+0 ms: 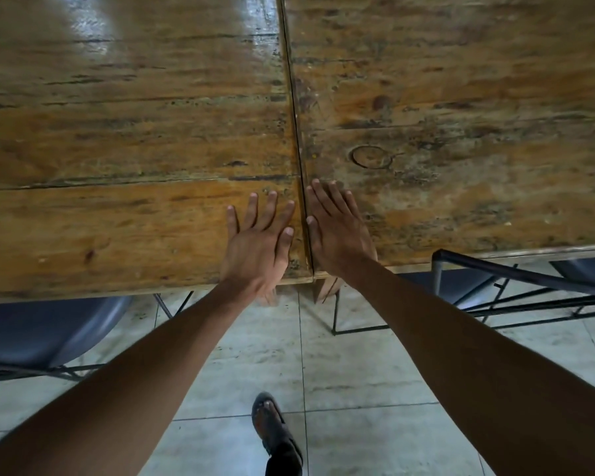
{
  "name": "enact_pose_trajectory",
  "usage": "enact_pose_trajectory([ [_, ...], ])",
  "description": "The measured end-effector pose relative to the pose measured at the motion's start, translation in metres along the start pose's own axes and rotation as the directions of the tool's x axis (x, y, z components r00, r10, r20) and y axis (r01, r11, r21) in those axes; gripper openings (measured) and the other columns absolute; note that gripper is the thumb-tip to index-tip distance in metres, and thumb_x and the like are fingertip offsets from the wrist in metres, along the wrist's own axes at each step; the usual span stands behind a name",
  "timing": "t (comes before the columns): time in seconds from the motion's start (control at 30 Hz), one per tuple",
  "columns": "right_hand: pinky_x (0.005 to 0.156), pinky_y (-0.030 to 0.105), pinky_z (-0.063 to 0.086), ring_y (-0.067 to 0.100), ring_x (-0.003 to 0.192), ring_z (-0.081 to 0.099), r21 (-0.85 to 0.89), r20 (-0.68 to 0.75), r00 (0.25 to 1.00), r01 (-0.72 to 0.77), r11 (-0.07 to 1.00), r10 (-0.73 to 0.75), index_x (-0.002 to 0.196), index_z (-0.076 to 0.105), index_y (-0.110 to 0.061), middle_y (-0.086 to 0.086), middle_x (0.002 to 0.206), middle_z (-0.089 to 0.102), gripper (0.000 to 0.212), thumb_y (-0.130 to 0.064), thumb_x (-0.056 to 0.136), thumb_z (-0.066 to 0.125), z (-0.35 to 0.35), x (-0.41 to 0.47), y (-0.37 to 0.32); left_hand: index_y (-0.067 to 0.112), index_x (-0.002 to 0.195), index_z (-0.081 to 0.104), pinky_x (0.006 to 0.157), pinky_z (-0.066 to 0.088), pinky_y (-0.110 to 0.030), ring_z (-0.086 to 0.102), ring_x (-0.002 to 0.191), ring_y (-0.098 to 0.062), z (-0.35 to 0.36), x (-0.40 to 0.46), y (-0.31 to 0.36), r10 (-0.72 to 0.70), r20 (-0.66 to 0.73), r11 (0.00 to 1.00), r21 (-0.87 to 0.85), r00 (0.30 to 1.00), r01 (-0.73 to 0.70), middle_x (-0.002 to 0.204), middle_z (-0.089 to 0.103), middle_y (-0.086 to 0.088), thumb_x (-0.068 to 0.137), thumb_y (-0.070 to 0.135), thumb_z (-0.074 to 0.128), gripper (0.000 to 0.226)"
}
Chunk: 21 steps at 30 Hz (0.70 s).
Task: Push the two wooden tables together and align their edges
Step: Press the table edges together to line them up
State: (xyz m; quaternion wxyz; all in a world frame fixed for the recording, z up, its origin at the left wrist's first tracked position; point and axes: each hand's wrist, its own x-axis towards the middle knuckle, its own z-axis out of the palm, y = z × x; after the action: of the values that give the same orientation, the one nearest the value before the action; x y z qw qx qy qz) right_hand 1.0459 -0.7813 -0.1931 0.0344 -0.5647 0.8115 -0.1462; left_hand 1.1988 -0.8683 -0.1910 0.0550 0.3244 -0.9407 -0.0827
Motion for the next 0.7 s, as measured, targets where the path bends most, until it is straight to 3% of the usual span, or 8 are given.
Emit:
enact_pose_trajectory([
  [0.7, 0.125, 0.045, 0.004, 0.023, 0.155, 0.005, -0.019, 0.033, 0.999, 0.006, 1.0, -0.005, 0.157, 0.02, -0.011, 0.005, 0.167, 0.017, 0.062, -0.035, 0.101, 0.012, -0.0014, -0.0003, -0.001, 0.028, 0.156, 0.024, 0.12, 0.004, -0.064, 0.007, 0.154, -0.034, 0.0003, 0.0042, -0.0012, 0.007, 0.006, 1.0, -0.022, 1.0, -0.007, 0.166, 0.02, -0.006, 0.105, 0.044, 0.014, 0.054],
])
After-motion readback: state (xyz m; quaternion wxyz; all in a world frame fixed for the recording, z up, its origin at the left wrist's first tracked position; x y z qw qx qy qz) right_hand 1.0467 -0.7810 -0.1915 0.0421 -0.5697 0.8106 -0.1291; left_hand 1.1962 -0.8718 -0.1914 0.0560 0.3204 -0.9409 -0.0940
